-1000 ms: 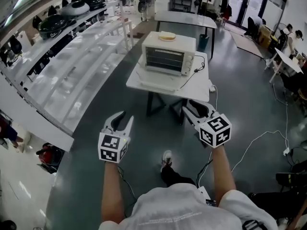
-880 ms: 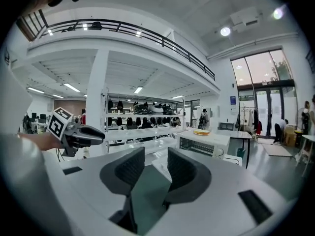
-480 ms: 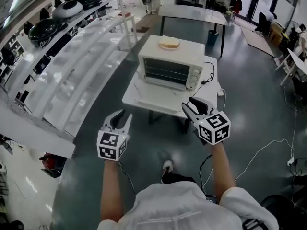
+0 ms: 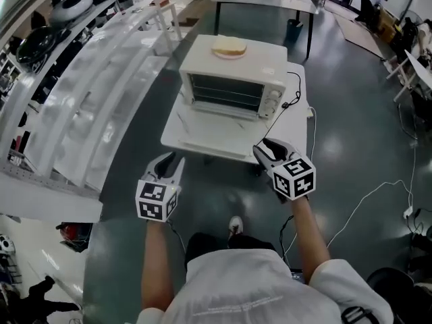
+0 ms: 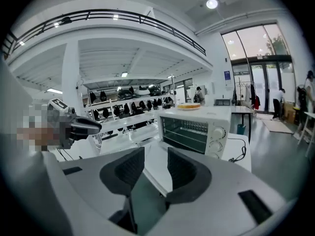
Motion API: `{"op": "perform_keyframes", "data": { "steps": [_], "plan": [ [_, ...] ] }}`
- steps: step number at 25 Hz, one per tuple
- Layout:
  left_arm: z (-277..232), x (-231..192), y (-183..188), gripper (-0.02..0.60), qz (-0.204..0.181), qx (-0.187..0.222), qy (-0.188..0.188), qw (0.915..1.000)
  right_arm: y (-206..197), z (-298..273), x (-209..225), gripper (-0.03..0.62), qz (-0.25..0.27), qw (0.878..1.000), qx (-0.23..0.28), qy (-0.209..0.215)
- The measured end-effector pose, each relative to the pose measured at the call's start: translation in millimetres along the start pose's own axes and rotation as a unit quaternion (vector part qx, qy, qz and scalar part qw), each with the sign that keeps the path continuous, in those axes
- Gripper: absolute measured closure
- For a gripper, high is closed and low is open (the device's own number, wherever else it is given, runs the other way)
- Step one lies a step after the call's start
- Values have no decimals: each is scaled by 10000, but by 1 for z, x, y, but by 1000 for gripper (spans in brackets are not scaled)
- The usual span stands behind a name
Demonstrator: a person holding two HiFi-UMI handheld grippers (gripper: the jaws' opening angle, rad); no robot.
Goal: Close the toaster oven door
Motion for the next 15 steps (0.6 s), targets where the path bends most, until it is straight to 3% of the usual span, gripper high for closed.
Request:
{"op": "perform_keyframes", "data": {
  "steps": [8,15],
  "plan": [
    [-48,-25,-39,485,214,-357,-546,9976,-60,-34,17,455,-705,9935,-628,-631],
    [-86,-56,-74,485,347,-613,-1075,9917,-124,-73,25,456,-1568,9732,-1162,-1216]
  ]
}}
Point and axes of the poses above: the fingertips, and each gripper's own axes: z backward along the fingers, x to its right, y out of its top, the point moved 4 cm from there along z, backward along the fingers, and after that the axes turned 7 degrees about -z, right-handed, at the moved point
